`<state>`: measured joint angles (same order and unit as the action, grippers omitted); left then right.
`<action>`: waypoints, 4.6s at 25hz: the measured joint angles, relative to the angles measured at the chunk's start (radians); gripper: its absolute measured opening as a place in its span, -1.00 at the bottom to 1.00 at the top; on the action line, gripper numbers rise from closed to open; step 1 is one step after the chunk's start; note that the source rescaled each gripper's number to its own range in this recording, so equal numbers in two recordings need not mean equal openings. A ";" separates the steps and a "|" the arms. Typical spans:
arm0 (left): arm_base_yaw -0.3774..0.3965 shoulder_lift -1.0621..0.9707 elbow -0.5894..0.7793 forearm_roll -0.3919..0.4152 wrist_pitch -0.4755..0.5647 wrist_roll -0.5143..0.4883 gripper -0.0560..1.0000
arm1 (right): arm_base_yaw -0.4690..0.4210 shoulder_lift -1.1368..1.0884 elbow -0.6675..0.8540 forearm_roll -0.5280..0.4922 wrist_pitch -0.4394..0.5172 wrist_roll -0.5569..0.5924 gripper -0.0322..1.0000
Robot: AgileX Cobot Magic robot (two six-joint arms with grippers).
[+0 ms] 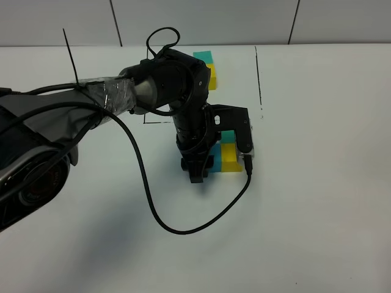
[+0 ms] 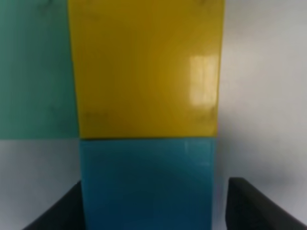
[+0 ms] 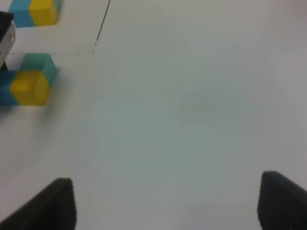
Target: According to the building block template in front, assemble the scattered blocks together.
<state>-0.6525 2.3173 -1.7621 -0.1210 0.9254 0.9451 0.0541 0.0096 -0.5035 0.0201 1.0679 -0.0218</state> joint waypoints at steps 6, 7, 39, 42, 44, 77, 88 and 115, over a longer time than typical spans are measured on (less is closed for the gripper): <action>0.000 -0.008 0.000 0.000 -0.007 0.000 0.23 | 0.000 0.000 0.000 0.000 0.000 0.000 0.18; 0.000 -0.014 0.000 0.000 -0.010 0.000 0.27 | 0.000 0.000 0.000 0.000 0.000 0.000 0.18; 0.301 -0.401 0.001 0.242 0.118 -0.411 0.75 | 0.000 0.000 0.000 0.000 0.000 0.000 0.18; 0.409 -0.436 0.001 0.244 0.150 -0.442 0.75 | 0.000 0.000 0.000 0.000 0.000 0.000 0.18; 0.473 -0.467 0.001 0.231 0.174 -0.446 0.75 | 0.000 0.000 0.000 0.000 0.000 0.000 0.18; 0.690 -1.827 0.937 0.040 0.099 -0.712 0.75 | 0.000 0.000 0.000 0.000 0.000 0.000 0.18; 0.672 -2.118 1.160 0.040 0.123 -0.711 0.75 | 0.000 0.000 0.000 0.000 0.000 0.001 0.18; 0.656 -2.323 1.255 -0.034 0.144 -0.692 0.74 | 0.000 0.000 0.000 0.000 0.000 0.004 0.18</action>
<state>0.0032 -0.0057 -0.5074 -0.1549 1.0692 0.2529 0.0541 0.0096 -0.5035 0.0201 1.0679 -0.0174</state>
